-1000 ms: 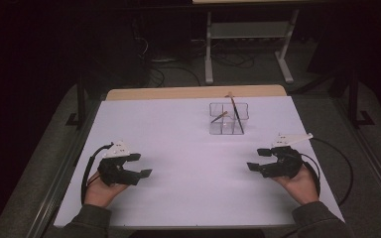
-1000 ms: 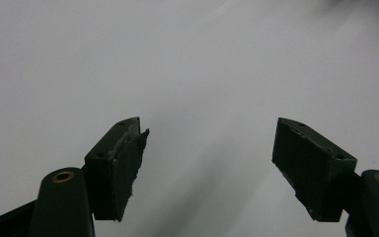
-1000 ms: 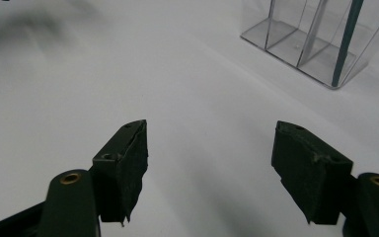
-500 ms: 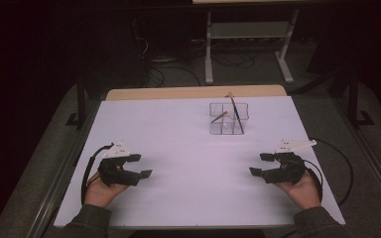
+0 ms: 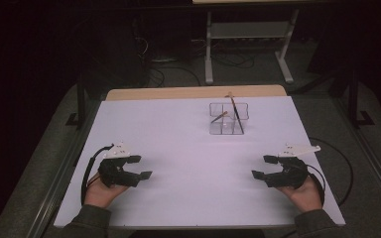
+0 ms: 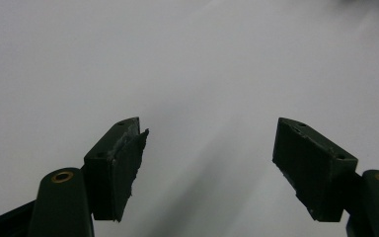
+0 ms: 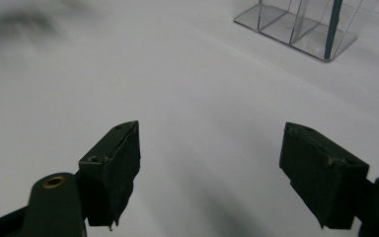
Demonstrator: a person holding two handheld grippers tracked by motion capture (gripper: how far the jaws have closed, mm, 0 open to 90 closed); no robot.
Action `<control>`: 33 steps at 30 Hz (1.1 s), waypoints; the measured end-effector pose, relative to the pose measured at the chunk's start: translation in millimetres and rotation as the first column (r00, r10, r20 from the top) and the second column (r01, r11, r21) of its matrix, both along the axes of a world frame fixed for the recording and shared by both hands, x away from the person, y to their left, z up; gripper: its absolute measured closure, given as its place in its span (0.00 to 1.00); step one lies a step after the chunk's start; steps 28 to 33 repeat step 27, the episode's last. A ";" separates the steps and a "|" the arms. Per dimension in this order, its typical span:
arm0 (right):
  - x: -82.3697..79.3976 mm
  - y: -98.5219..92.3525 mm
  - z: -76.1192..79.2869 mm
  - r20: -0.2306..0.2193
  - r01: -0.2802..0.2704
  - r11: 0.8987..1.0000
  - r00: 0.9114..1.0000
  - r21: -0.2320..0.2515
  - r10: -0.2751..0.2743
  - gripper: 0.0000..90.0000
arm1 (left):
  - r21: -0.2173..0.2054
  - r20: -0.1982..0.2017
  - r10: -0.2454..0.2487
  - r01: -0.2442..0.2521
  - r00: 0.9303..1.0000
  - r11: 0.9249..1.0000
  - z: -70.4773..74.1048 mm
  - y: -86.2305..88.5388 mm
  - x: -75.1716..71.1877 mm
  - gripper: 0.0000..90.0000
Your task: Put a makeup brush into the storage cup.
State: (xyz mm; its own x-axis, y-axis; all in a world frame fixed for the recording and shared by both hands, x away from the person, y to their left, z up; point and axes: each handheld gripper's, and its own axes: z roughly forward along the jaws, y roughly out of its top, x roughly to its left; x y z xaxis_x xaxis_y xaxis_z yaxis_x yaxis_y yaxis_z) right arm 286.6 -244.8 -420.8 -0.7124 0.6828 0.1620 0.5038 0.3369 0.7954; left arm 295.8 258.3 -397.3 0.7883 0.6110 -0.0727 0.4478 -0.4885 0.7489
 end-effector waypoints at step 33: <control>-10.4 -3.9 -3.9 0.056 0.010 1.000 0.998 0.019 -0.011 0.22 | -0.014 -0.016 -0.008 0.008 1.000 1.000 -4.8 -1.1 -3.9 0.27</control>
